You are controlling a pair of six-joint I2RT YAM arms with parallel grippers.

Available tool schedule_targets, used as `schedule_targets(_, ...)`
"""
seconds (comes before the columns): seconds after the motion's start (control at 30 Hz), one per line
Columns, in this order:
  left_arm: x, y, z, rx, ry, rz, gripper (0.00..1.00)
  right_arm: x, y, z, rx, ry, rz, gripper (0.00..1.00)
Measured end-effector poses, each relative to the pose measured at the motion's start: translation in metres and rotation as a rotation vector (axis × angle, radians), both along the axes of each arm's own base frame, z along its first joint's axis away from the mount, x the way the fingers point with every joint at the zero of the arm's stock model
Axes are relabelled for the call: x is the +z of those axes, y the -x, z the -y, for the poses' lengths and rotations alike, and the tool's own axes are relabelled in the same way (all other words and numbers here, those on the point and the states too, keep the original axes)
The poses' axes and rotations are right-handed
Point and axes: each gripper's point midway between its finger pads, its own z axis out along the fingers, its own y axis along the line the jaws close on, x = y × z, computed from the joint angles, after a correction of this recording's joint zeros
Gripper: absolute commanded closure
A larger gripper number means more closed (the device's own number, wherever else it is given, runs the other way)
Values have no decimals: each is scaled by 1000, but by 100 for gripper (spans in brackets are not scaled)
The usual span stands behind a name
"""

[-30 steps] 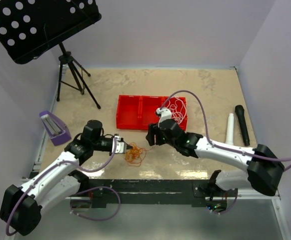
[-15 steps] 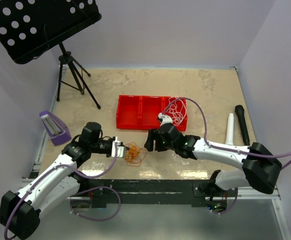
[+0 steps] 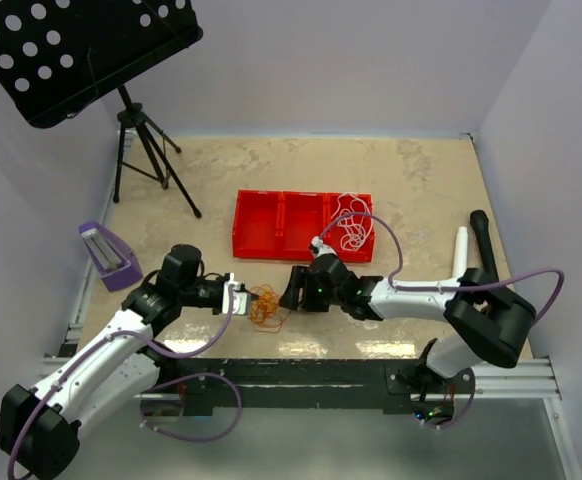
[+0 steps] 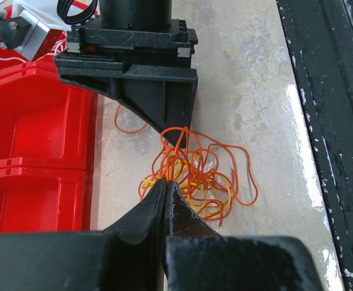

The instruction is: Untangle the cables

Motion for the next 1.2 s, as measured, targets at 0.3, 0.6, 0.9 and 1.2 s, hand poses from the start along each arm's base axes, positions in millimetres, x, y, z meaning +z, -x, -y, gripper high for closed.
schedule_targets(0.3, 0, 2, -1, 0, -3, -5, 100, 20, -13, -1, -101, -131, -8, 41)
schedule_targets(0.6, 1, 3, -1, -2, 1, -3, 100, 12, -22, 5, -179, -197, -72, 44)
schedule_targets(0.9, 1, 3, -1, -2, 2, 0, 80, 7, -23, -4, -174, -206, -102, 91)
schedule_targets(1.2, 24, -9, 0, 61, 22, 2, 23, 47, -45, -16, -162, -225, 8, 100)
